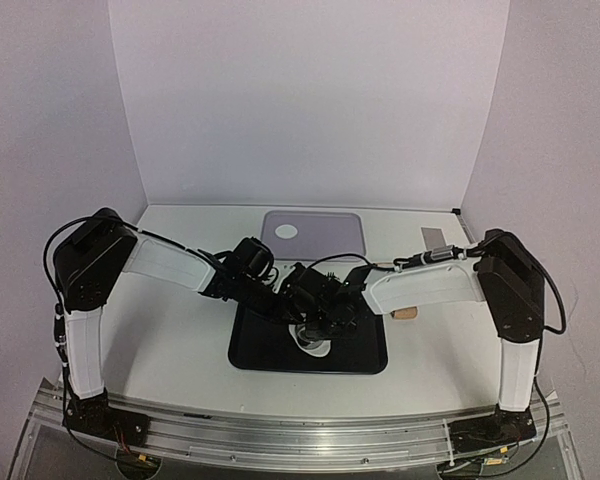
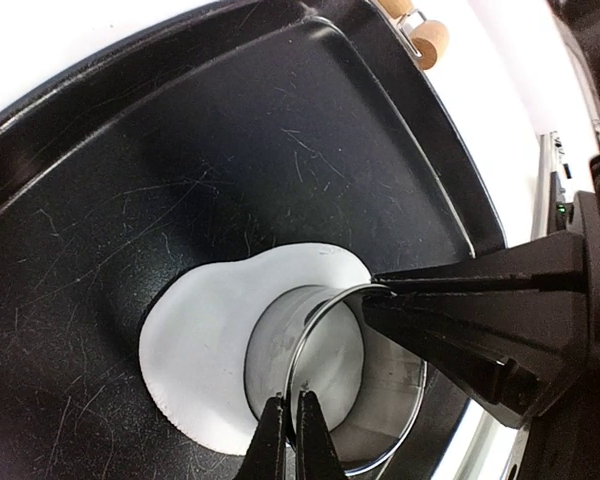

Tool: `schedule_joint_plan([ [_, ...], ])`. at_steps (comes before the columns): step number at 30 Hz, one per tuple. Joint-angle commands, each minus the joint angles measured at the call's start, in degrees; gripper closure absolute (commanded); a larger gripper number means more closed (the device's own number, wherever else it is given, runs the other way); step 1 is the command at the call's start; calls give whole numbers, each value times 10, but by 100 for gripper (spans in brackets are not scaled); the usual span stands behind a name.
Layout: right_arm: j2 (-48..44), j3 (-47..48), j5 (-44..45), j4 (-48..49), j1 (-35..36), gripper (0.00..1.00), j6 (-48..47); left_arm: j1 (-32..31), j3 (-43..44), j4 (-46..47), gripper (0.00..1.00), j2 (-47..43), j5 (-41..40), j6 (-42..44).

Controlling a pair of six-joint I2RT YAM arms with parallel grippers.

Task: Roll out the dumpling wrappers from the dough

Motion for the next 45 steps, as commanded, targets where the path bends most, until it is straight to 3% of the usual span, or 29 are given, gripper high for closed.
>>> schedule_joint_plan([
  [1, 119, -67, -234, 25, 15, 100, 1, -29, -47, -202, 100, 146, -26, 47],
  [14, 92, -96, -312, 39, -25, 100, 69, -14, 5, -246, 100, 232, 35, 43],
  [26, 72, -66, -188, -2, -17, 100, 83, -3, 29, -256, 100, 211, -45, 66],
  [32, 53, -8, -53, -69, -63, 100, -28, -9, -51, -258, 100, 174, -25, 83],
  [40, 74, 50, -51, -77, -72, 100, -53, -19, -58, -264, 100, 182, 17, 97],
  [45, 39, -6, -59, -76, -35, 100, 43, 26, 1, -252, 100, 189, 5, 67],
])
